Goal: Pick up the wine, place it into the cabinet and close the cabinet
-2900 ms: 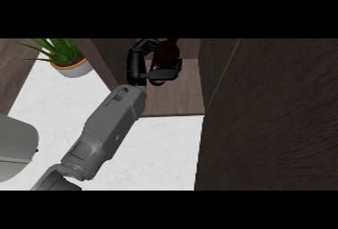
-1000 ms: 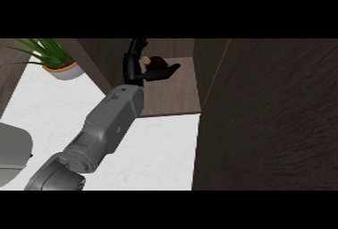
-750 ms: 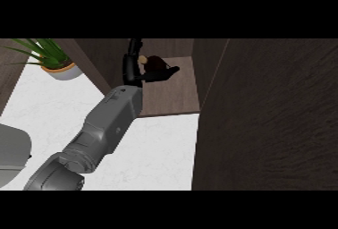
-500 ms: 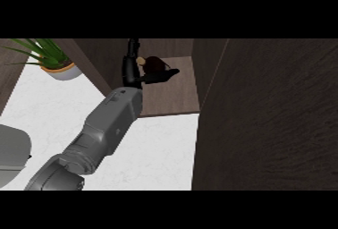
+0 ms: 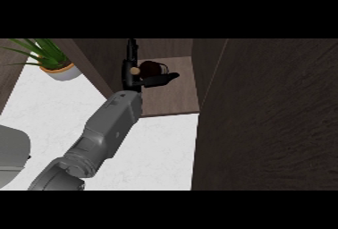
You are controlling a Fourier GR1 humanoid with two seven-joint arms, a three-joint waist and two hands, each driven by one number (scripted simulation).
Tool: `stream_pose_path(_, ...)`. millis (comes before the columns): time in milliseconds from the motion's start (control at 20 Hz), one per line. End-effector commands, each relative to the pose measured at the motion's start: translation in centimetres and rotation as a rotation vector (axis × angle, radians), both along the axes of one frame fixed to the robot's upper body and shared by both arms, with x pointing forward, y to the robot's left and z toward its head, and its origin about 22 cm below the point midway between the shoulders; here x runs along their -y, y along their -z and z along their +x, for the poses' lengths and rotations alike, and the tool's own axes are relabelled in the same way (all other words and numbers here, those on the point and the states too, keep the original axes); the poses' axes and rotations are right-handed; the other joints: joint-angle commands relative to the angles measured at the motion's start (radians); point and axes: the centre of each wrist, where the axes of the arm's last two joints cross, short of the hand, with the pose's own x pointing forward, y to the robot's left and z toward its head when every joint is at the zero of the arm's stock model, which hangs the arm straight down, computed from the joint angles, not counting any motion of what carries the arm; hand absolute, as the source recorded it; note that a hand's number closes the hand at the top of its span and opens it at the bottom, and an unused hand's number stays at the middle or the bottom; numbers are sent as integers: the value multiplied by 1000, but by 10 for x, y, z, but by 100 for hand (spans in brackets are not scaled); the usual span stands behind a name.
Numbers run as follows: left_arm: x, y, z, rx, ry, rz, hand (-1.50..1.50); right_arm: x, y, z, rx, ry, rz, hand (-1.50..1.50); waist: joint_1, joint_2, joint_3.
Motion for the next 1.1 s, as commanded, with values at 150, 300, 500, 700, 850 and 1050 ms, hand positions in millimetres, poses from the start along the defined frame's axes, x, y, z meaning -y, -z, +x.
stream_pose_path(150, -4, 4, -1, 4, 31, -29, -150, -7, -6, -3, 12, -24, 27, -150, 9, 4, -4)
stream_pose_path(300, -21, 3, 2, -9, 76, -25, -150, 1, 2, -9, 21, -7, 37, -150, 10, 2, -3)
stream_pose_path(500, -9, 19, -10, 6, 103, -55, -150, 0, -1, -4, 7, -36, 6, -150, 14, 0, -3)
stream_pose_path(700, -10, 22, -12, -12, 94, -77, -150, 2, 9, -6, 2, -23, 17, -150, 3, -3, -3)
stream_pose_path(850, -13, 27, -15, 5, 130, -124, -150, 1, -1, -17, -15, -15, 11, -150, 16, -11, -3)
stream_pose_path(1050, -9, 18, -10, 11, 133, -159, -150, 2, -9, -21, -2, -28, 19, -150, 28, -17, -3)
